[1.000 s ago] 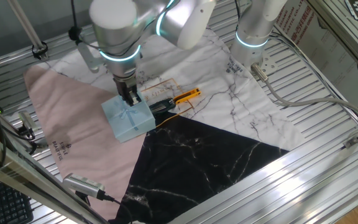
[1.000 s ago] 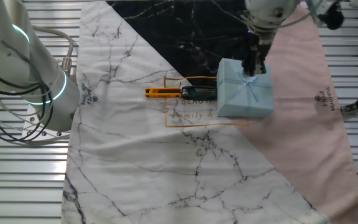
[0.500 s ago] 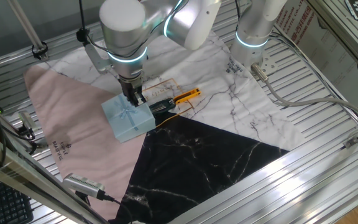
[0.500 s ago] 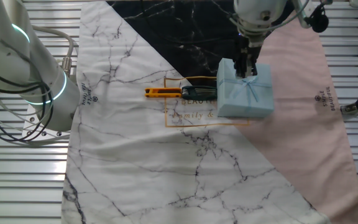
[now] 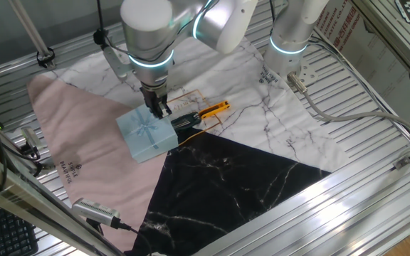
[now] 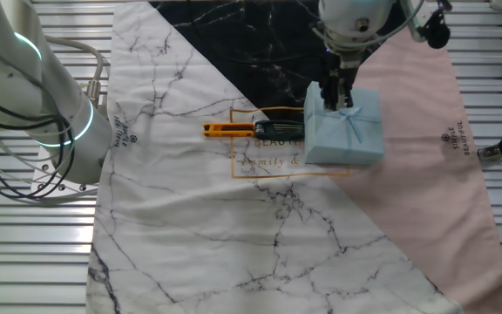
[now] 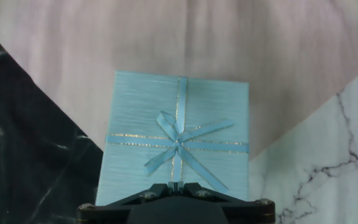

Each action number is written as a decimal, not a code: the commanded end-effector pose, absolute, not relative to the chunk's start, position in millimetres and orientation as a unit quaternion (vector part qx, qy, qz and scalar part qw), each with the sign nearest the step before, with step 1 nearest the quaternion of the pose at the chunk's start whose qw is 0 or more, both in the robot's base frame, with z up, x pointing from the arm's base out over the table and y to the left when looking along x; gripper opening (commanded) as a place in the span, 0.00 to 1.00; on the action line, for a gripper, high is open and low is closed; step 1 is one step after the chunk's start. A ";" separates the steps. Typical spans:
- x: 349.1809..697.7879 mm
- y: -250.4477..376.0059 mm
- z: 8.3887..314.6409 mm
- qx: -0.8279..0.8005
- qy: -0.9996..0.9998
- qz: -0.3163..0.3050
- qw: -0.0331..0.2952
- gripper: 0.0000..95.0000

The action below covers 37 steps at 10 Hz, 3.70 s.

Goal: Slide the outer casing onto the gift box

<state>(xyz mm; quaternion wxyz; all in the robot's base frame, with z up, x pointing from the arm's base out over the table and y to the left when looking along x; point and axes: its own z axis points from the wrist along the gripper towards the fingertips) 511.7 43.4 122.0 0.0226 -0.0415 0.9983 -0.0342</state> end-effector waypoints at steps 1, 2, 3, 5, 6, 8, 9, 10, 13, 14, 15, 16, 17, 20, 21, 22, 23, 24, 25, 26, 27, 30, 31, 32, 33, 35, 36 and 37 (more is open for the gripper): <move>509.8 43.8 123.2 -0.041 0.998 -0.033 0.021 0.00; 509.5 44.2 123.7 -0.040 0.998 -0.033 0.020 0.00; 509.3 44.4 123.4 -0.038 0.999 -0.032 0.020 0.00; 509.2 45.5 122.6 -0.037 0.999 -0.032 0.020 0.00; 509.2 46.0 122.2 -0.036 0.999 -0.032 0.020 0.00; 509.2 46.7 121.7 -0.035 0.999 -0.032 0.020 0.00; 509.1 46.7 121.5 -0.034 0.999 -0.032 0.021 0.00; 509.0 46.7 121.4 -0.035 0.999 -0.031 0.021 0.00; 507.8 46.4 120.4 -0.034 0.999 -0.031 0.021 0.00; 507.2 46.1 119.6 -0.035 0.999 -0.031 0.021 0.00; 506.6 45.9 118.9 -0.035 0.999 -0.032 0.021 0.00; 505.8 45.6 118.4 -0.035 0.999 -0.031 0.022 0.00; 504.4 45.1 117.4 -0.035 0.999 -0.032 0.023 0.00; 500.4 43.6 113.6 -0.037 0.999 -0.032 0.024 0.00; 499.8 43.4 112.9 -0.037 0.999 -0.032 0.024 0.00; 499.5 43.3 112.6 -0.037 0.999 -0.032 0.024 0.00; 498.8 43.2 111.7 -0.037 0.999 -0.032 0.025 0.00; 498.5 43.2 111.4 -0.037 0.998 -0.031 0.025 0.00; 497.8 43.0 110.5 -0.037 0.998 -0.031 0.026 0.00; 497.7 43.0 110.0 -0.037 0.998 -0.031 0.026 0.00; 497.8 43.0 109.7 -0.038 0.998 -0.031 0.026 0.00; 498.1 43.2 108.8 -0.038 0.998 -0.031 0.027 0.00; 498.1 43.3 108.7 -0.038 0.998 -0.031 0.027 0.00; 498.2 43.4 108.5 -0.038 0.998 -0.031 0.028 0.00; 498.2 43.4 108.4 -0.038 0.998 -0.031 0.028 0.00; 498.4 43.8 108.0 -0.037 0.998 -0.030 0.029 0.00; 498.4 43.8 107.9 -0.037 0.998 -0.030 0.030 0.00; 498.4 43.8 107.9 -0.037 0.998 -0.030 0.030 0.00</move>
